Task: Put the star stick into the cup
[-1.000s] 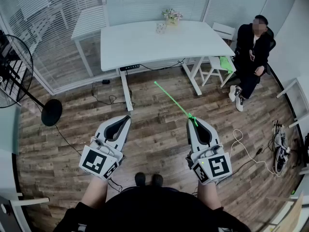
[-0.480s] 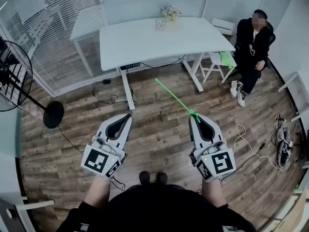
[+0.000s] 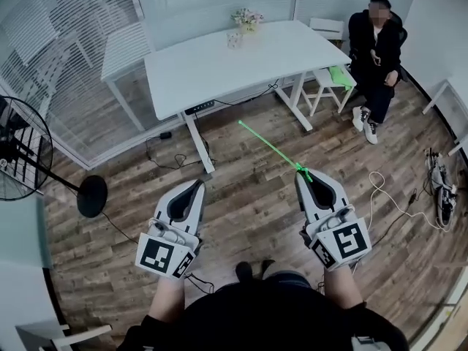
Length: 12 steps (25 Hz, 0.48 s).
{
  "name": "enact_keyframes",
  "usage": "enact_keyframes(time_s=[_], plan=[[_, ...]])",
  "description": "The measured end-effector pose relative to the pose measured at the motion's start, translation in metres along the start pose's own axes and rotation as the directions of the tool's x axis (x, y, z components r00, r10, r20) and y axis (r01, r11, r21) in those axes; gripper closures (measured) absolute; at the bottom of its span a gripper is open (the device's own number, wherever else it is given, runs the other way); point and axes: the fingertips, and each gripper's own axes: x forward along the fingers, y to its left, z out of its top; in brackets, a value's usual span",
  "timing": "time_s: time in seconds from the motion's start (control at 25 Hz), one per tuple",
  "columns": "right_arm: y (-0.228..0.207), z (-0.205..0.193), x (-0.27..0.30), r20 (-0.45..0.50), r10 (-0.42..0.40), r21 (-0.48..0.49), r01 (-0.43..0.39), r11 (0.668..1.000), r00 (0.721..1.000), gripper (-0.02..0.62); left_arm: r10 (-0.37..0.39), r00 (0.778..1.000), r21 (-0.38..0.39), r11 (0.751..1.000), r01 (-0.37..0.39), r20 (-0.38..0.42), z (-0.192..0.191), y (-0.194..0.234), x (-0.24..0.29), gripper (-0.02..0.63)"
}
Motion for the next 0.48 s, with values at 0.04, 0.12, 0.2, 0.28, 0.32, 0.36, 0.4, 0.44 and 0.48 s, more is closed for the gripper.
enact_keyframes(time_s=[0.04,0.12,0.2,0.28,0.32,0.36,0.4,0.44,0.48], plan=[[0.002,-0.002,0.000,-0.004,-0.005,-0.006,0.005,1.000,1.000,0.574,-0.003,1.000,-0.003,1.000,0.003,0.001,-0.002,0.002,-0.001,0.592],[0.006,-0.005,0.004,-0.010,-0.011,-0.002,0.011,1.000,1.000,0.572,-0.009,1.000,-0.008,1.000,0.009,-0.009,-0.006,0.008,-0.003,0.592],[0.008,-0.007,0.009,-0.021,-0.011,0.008,0.012,1.000,1.000,0.574,-0.014,1.000,-0.018,1.000,0.014,-0.018,-0.009,0.013,-0.002,0.592],[0.004,-0.008,0.014,-0.031,-0.014,0.009,0.014,1.000,0.999,0.573,-0.011,1.000,-0.028,1.000,0.011,-0.018,-0.011,0.018,0.001,0.592],[0.002,-0.008,0.017,-0.031,-0.015,0.008,0.016,1.000,0.999,0.572,-0.007,1.000,-0.030,1.000,0.007,-0.016,-0.012,0.021,0.004,0.592],[-0.001,-0.008,0.021,-0.028,-0.016,0.008,0.017,1.000,0.999,0.572,-0.005,1.000,-0.031,0.999,0.004,-0.016,-0.013,0.024,0.007,0.592],[-0.004,-0.008,0.026,-0.023,-0.017,0.008,0.018,1.000,1.000,0.572,-0.004,1.000,-0.030,1.000,0.004,-0.017,-0.015,0.026,0.011,0.592],[-0.006,-0.007,0.030,-0.016,-0.018,0.007,0.018,1.000,1.000,0.573,-0.006,1.000,-0.026,1.000,0.005,-0.018,-0.016,0.028,0.015,0.592],[-0.010,-0.006,0.035,-0.008,-0.016,0.006,0.016,1.000,1.000,0.574,-0.008,1.000,-0.022,1.000,0.008,-0.018,-0.016,0.029,0.020,0.592]])
